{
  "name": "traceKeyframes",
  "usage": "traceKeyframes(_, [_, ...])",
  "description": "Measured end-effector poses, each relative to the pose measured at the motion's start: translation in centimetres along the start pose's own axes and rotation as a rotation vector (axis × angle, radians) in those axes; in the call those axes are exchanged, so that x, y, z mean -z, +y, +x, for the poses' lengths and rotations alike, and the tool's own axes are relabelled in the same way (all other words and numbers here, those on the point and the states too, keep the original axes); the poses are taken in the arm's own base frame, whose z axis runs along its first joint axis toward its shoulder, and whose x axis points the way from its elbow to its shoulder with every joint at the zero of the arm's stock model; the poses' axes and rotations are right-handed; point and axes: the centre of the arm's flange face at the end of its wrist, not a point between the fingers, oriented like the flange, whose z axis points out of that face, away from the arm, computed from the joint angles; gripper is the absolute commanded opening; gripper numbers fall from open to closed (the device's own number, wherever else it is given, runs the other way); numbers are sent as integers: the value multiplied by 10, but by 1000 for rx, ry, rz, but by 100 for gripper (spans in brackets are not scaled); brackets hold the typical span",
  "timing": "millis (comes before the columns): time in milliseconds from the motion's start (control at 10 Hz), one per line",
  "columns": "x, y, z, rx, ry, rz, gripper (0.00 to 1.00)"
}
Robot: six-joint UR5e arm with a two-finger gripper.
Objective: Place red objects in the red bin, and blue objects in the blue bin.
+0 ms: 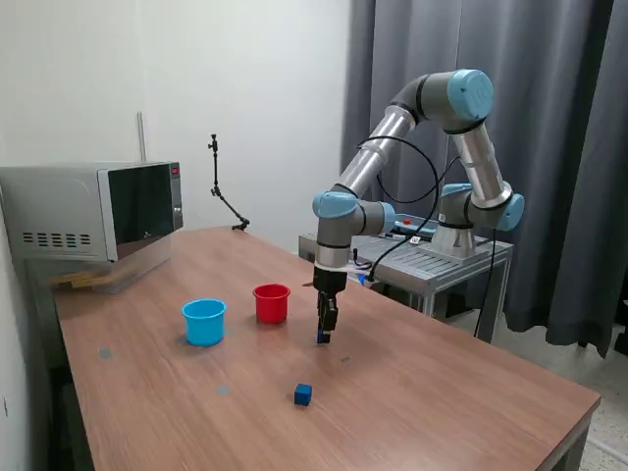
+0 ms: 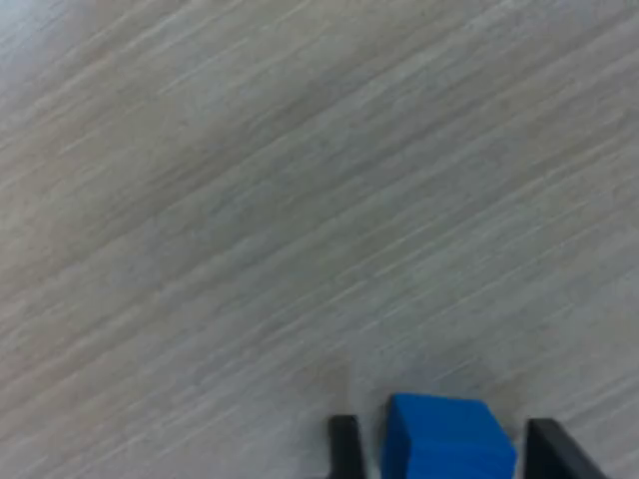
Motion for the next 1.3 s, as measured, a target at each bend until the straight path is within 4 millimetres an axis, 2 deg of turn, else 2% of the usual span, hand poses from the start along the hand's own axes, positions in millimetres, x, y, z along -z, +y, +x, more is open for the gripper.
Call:
traceKeyframes(900, [13, 3, 1, -8, 11, -24, 0])
traceKeyframes(1300, [34, 23, 11, -6, 28, -52, 0])
